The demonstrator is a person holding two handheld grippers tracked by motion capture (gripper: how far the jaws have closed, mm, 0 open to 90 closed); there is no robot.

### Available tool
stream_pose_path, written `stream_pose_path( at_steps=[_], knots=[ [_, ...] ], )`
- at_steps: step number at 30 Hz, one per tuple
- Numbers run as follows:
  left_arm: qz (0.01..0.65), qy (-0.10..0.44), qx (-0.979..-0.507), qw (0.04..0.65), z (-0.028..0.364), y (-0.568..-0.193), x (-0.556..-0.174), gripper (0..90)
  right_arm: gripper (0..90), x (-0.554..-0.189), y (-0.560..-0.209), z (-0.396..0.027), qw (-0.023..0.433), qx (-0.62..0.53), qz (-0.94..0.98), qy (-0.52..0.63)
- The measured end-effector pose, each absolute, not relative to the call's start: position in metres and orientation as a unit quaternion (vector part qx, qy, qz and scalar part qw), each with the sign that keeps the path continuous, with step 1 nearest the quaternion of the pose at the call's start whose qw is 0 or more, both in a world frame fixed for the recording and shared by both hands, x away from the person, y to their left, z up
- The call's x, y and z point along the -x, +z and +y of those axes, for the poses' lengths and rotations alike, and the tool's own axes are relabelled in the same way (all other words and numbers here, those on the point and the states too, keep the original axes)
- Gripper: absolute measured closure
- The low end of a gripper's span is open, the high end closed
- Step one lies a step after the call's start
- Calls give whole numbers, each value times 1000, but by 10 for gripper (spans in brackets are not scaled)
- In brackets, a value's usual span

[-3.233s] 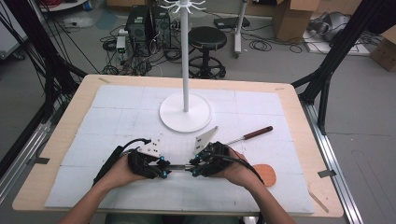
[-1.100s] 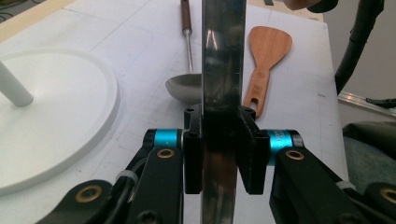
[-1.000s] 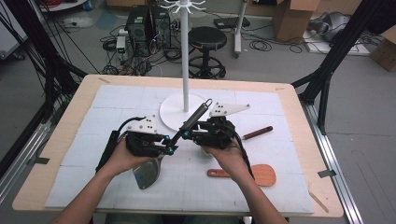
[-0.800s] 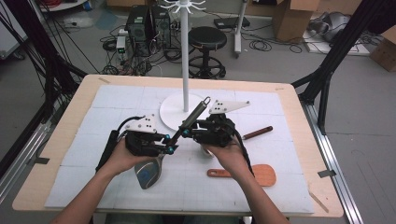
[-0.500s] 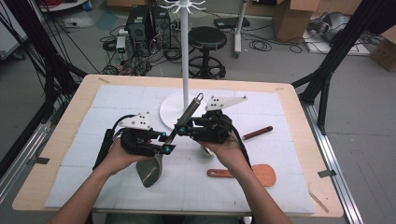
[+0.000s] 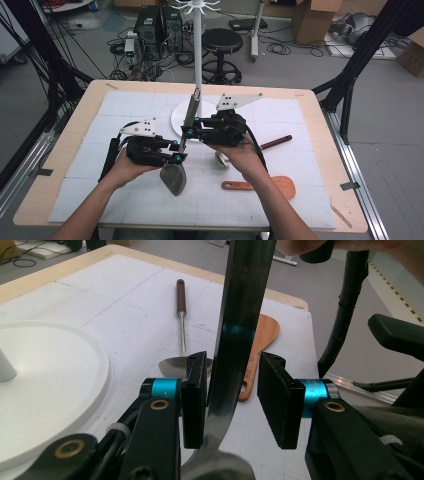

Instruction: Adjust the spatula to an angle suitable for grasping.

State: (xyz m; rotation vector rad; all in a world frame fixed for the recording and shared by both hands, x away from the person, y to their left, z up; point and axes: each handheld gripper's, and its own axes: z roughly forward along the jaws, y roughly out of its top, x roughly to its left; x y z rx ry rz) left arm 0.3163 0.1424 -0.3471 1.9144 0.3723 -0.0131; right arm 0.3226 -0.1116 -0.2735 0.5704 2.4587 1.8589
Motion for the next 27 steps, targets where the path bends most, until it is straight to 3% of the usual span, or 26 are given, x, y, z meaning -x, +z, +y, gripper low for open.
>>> stream_pose_path(
  at_steps=[5, 27],
  knots=[
    [158, -2, -806, 570, 143, -346, -317, 736, 736, -321, -272, -110, 3, -183, 782, 596],
    [150, 17, -813, 562, 146, -343, -313, 785, 730, -316, -277, -100, 32, -181, 771, 610]
  ],
)
